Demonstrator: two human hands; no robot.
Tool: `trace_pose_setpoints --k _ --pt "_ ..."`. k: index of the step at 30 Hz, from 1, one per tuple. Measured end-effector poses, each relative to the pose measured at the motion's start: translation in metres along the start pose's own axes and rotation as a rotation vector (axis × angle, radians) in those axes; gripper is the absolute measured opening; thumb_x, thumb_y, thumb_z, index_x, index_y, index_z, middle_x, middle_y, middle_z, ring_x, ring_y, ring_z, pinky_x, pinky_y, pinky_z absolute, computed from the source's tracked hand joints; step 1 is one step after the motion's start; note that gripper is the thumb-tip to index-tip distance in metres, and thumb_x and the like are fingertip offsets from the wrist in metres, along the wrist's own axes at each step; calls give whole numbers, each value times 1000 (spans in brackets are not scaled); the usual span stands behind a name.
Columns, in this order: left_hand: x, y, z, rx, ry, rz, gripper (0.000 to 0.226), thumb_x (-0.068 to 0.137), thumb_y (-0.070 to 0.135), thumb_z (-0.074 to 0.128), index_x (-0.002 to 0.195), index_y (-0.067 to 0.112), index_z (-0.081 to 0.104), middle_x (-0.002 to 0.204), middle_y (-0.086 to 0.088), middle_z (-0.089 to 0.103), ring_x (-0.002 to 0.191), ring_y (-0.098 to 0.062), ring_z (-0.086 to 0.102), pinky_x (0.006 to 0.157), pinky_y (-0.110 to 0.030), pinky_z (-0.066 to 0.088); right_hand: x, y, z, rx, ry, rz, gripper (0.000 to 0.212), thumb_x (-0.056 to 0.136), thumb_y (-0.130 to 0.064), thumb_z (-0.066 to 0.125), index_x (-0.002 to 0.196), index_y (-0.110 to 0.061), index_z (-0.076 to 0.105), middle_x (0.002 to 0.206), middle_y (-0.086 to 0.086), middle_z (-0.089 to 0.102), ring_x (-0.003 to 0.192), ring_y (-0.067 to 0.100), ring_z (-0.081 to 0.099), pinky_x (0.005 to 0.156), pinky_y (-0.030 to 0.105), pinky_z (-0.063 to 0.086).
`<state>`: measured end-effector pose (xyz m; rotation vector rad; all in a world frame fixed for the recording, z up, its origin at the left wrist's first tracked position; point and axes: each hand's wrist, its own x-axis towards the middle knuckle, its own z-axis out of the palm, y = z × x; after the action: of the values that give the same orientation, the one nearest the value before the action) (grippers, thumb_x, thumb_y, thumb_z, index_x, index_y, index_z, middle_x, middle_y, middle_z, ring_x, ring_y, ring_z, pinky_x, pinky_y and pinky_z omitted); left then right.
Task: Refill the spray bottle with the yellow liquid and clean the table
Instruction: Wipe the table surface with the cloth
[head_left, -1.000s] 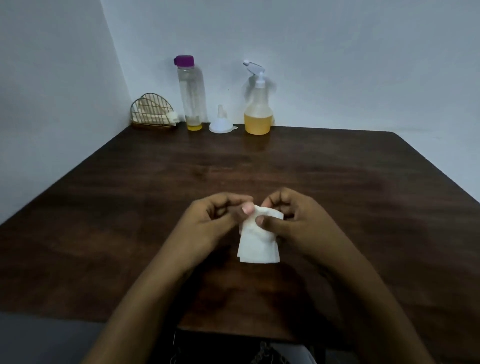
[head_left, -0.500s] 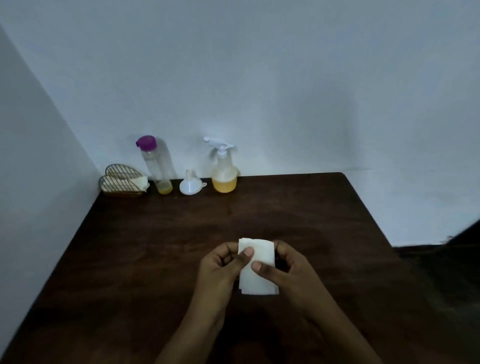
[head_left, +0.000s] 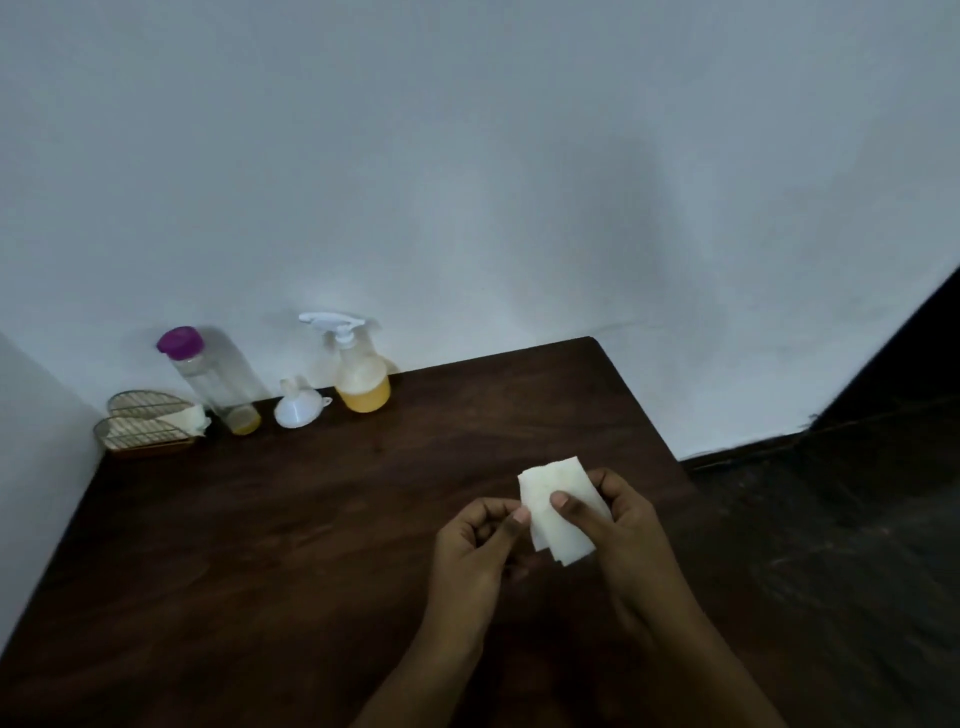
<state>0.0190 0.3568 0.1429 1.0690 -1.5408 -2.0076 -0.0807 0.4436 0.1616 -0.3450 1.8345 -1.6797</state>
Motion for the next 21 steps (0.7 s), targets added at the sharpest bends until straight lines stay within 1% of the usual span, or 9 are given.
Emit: trace_pose_setpoints --k 2,4,6,8,11,14,16,19,21 --pt "17 -8 40 20 -39 10 8 87 12 63 90 8 70 77 -11 72 64 -18 64 62 -33 54 24 4 -35 27 56 6 14 82 -14 68 84 -23 58 88 -4 62 77 11 60 50 15 50" --pt "40 -19 85 75 -65 51 6 87 7 62 89 6 68 72 -9 69 59 -11 62 57 -26 52 53 13 -75 55 99 17 14 82 -14 69 85 -23 59 91 0 63 81 15 61 59 24 54" --pt "67 -35 129 175 -70 98 6 87 7 63 87 10 68 72 -3 69 60 -8 62 56 -22 50 85 24 -117 82 124 58 14 83 -13 69 89 -22 60 97 5 65 88 22 63 65 34 55" --pt "96 -54 176 304 -72 114 9 86 11 64 88 18 69 79 2 71 71 -7 65 63 -23 53 119 37 -165 100 146 116 15 83 -12 68 93 -21 61 101 9 65 91 27 63 64 35 53" --pt "141 -84 228 545 -87 162 12 86 15 63 94 23 69 92 10 69 85 -1 63 78 -23 52 161 57 -230 122 205 217 14 86 -8 64 92 -19 58 97 11 64 85 25 62 64 37 54" --pt "184 -115 260 821 -41 271 21 82 18 64 102 19 69 108 -1 64 104 -18 57 94 -31 43 195 78 -290 120 225 313 11 90 -3 57 97 -11 56 88 7 61 75 19 59 52 27 54" --pt "203 -128 269 1000 -19 251 31 85 21 62 117 17 64 126 -7 54 120 -24 45 101 -29 33 216 96 -318 100 219 362 16 91 -1 55 105 -6 55 88 8 60 73 19 58 50 26 52" --pt "230 -140 274 1217 13 269 45 90 27 57 132 14 53 144 -14 40 135 -32 33 112 -40 25 247 131 -349 42 235 445 23 91 -1 54 114 -1 56 90 10 60 76 22 57 61 33 49" --pt "242 -145 274 1351 15 307 49 92 32 51 137 14 48 149 -15 36 139 -34 30 114 -46 20 266 158 -360 -6 257 531 26 91 0 53 117 4 55 102 19 60 84 29 56 71 40 49"
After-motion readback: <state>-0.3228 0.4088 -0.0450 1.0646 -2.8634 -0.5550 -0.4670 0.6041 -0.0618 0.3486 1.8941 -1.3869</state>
